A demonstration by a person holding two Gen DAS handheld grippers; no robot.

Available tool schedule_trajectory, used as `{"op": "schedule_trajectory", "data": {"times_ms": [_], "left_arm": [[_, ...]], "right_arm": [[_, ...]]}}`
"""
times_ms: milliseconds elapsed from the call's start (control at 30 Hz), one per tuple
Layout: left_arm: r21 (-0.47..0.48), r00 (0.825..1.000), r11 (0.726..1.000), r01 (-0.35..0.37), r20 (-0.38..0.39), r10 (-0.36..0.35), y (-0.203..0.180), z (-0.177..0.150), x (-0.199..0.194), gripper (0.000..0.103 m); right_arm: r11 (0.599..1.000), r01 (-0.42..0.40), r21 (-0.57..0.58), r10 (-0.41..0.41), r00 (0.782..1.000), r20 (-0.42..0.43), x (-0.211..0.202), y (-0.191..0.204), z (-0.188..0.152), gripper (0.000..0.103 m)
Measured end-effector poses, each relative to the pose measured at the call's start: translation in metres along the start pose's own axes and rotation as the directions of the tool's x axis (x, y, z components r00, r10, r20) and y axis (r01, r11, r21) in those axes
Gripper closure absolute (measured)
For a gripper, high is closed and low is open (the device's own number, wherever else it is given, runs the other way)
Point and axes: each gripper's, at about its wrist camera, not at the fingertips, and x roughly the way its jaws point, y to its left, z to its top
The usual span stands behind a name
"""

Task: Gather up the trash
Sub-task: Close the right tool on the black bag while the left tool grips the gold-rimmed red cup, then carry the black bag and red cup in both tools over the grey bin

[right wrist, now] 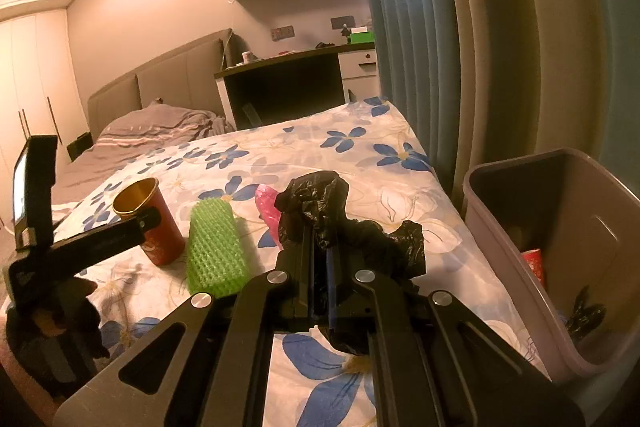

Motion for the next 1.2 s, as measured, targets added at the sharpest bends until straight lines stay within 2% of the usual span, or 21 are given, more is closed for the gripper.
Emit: {"op": "schedule_trajectory", "data": {"times_ms": [67, 233, 433, 600, 733, 967, 1200], "left_arm": [[-0.008, 1.000, 1.000, 0.010, -0.009, -0.010, 0.002, 0.001, 0.003, 0.027], [-0.019, 0.999, 0.999, 0.037, -0.022, -0.038, 0.005, 0.000, 0.006, 0.044], [0.004, 0.999, 0.999, 0.038, -0.010, -0.038, 0.003, -0.002, -0.001, 0.045], [0.041, 0.999, 0.999, 0.036, 0.015, -0.037, -0.006, -0.004, -0.024, 0.045], [0.055, 0.999, 0.998, 0.037, 0.037, -0.039, -0.012, -0.007, -0.045, 0.045], [0.083, 0.993, 0.993, 0.085, 0.071, -0.091, -0.027, -0.016, -0.082, 0.045], [0.138, 0.982, 0.979, 0.150, 0.092, -0.163, -0.058, -0.025, -0.110, 0.045]], "right_arm": [[1.000, -0.002, -0.001, 0.002, 1.000, -0.001, 0.000, 0.000, 0.000, 0.098], [1.000, -0.003, -0.001, 0.003, 1.000, -0.001, -0.001, 0.002, 0.001, 0.098], [1.000, -0.002, -0.003, 0.002, 1.000, 0.000, -0.001, 0.001, 0.001, 0.098], [1.000, -0.018, 0.010, 0.019, 1.000, -0.016, -0.001, 0.001, 0.001, 0.098], [0.999, -0.032, 0.009, 0.032, 0.999, 0.006, -0.015, 0.005, 0.006, 0.098], [0.999, -0.039, 0.013, 0.038, 0.998, 0.048, -0.045, 0.002, 0.008, 0.098], [0.999, -0.023, 0.022, 0.021, 0.996, 0.087, -0.075, -0.012, 0.006, 0.098]]}}
